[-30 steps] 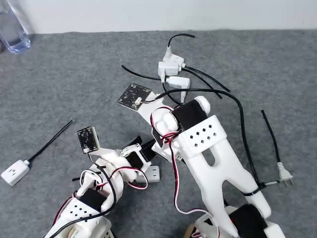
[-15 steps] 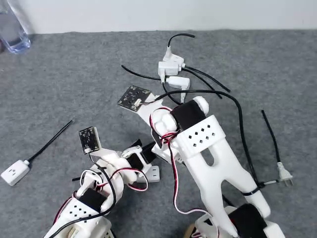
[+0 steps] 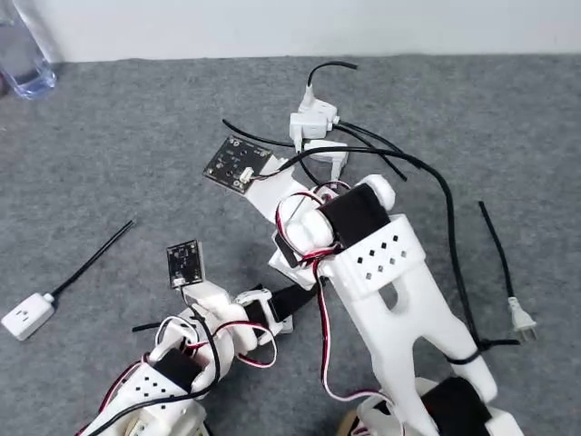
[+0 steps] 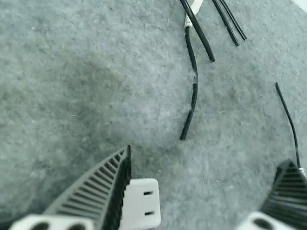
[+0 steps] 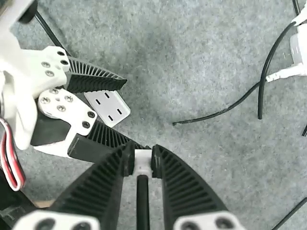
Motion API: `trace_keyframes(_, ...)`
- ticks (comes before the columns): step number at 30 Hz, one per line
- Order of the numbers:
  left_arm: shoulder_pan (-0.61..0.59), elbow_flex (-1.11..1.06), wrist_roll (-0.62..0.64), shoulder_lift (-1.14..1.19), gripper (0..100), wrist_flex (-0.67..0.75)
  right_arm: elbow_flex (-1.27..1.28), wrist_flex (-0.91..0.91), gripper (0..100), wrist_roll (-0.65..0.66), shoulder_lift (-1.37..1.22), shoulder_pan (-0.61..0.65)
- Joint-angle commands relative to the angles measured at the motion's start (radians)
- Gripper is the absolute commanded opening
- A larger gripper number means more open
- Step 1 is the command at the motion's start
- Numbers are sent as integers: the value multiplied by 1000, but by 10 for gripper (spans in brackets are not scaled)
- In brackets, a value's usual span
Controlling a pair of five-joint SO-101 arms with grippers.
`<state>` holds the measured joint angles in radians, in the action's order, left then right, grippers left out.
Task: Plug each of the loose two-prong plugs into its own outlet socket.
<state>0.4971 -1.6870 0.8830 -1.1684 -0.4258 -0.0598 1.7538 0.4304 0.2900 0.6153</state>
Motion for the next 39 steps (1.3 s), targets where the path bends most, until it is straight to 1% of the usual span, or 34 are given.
trace_keyframes(1,6,7,-8,-11,433,0,2,33,8,28,7,-2)
trace_keyframes(5,6,7,-8,-11,433,0,0,24,8,32,16,-54)
trace_keyframes(8,2,7,-8,-11,433,0,5,19,8,74,5,-99)
trace_keyframes(10,-46,10,-9,-11,433,8,5,19,8,95,5,-125)
trace_keyframes(12,-152,18,-9,-11,433,58,5,19,8,127,7,-143)
trace_keyframes(14,-292,19,-12,-11,433,124,5,19,8,158,7,-147)
trace_keyframes(16,-431,12,-60,-11,433,178,5,13,8,190,7,-142)
trace_keyframes(20,-712,16,-181,-11,433,190,25,-22,8,259,5,-128)
trace_keyframes(23,-864,15,-178,-11,433,190,153,-113,8,304,19,-81)
trace_keyframes(25,-924,12,-173,-11,433,187,279,-222,8,313,28,-51)
trace_keyframes(27,-957,8,-173,-9,433,169,413,-329,8,331,47,-21)
trace_keyframes(29,-962,8,-173,-9,433,135,517,-409,8,373,65,10)
trace_keyframes(31,-961,8,-173,-9,433,129,588,-466,8,384,82,33)
trace_keyframes(33,-948,8,-173,-9,434,129,631,-498,8,394,94,42)
trace_keyframes(35,-937,8,-173,-8,434,127,669,-509,8,445,104,47)
trace_keyframes(39,-934,8,-172,-8,434,127,741,-576,8,502,124,48)
